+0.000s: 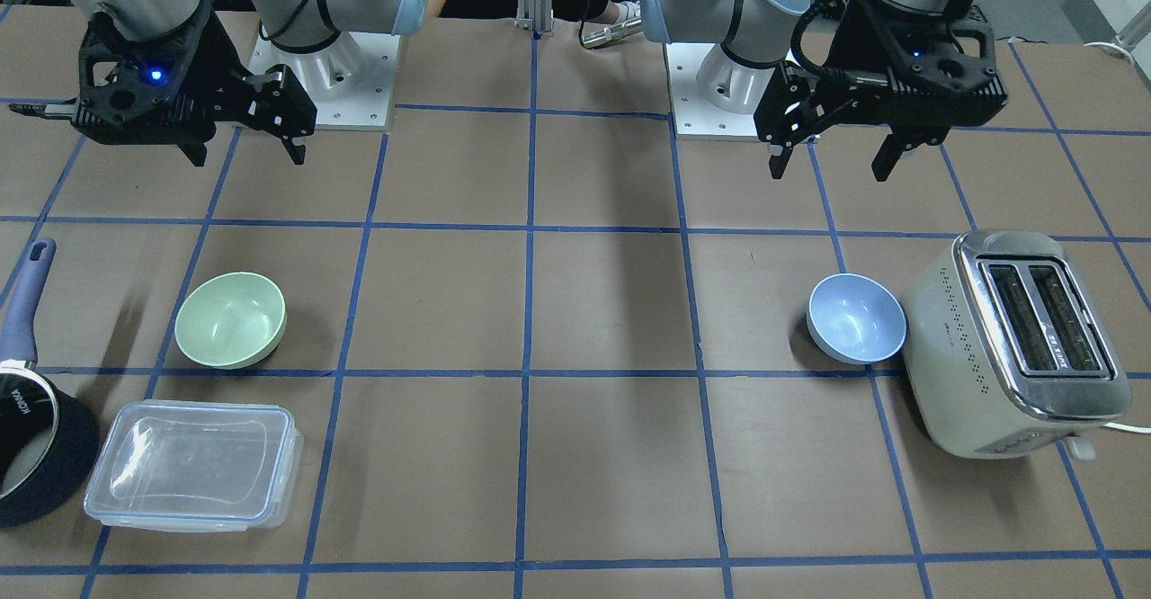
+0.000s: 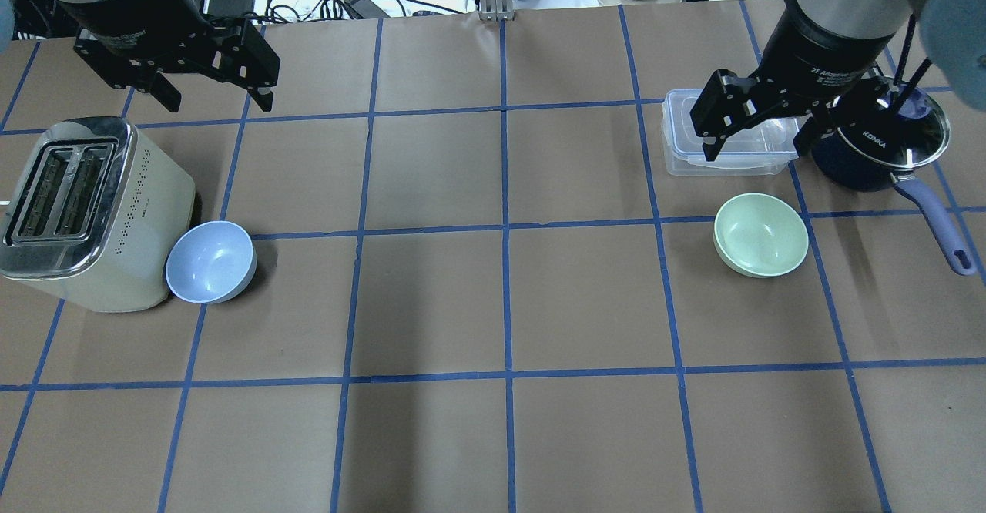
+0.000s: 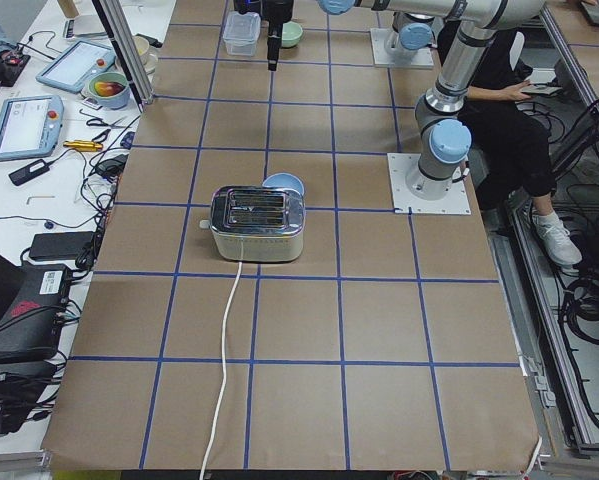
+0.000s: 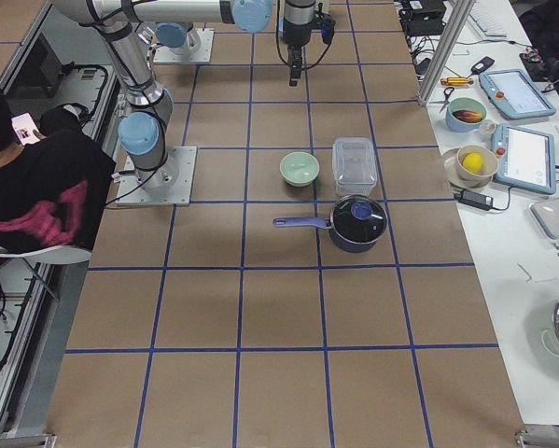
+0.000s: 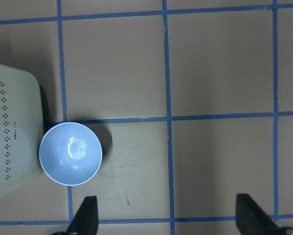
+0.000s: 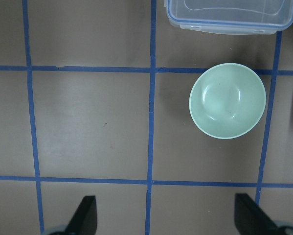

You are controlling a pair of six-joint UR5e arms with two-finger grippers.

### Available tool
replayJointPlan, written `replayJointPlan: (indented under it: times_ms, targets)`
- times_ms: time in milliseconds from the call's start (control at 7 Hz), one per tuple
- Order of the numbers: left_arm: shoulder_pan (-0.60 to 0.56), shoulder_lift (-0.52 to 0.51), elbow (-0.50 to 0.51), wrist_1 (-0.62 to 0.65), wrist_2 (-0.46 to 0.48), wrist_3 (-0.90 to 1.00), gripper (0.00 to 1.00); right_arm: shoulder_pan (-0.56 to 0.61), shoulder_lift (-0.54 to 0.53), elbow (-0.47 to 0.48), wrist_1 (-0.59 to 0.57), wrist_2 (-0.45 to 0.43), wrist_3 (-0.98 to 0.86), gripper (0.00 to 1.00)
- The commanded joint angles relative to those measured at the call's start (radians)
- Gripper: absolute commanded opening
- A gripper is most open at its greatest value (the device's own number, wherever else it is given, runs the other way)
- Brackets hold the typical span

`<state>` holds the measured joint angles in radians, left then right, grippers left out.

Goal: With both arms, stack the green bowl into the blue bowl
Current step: 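Lower left gripper to blue bowl rim while right gripper nears green bowl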

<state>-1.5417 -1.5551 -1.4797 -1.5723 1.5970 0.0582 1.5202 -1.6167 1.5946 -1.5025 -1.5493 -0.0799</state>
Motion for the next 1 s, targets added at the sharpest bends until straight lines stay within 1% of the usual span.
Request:
replayJointPlan:
  times_ms: [0,429,571,857]
  targets:
    - [-0.003,0.003,-0.001,0.0,0.001,0.0,1.0,0.0,0.0,0.001,0.008,-0.002,0.0,1.0]
    - [-0.003,0.009,-0.004,-0.008,0.007,-0.003,1.0,0.0,0.001,0.001,0.008,0.0,0.0,1.0]
    - [0.005,0.026,-0.022,-0.056,0.012,0.0,1.0,0.0,0.003,0.001,0.007,-0.002,0.0,1.0]
    - [0.02,0.03,-0.077,-0.067,0.014,0.003,1.0,0.0,0.005,0.001,0.008,-0.002,0.0,1.0]
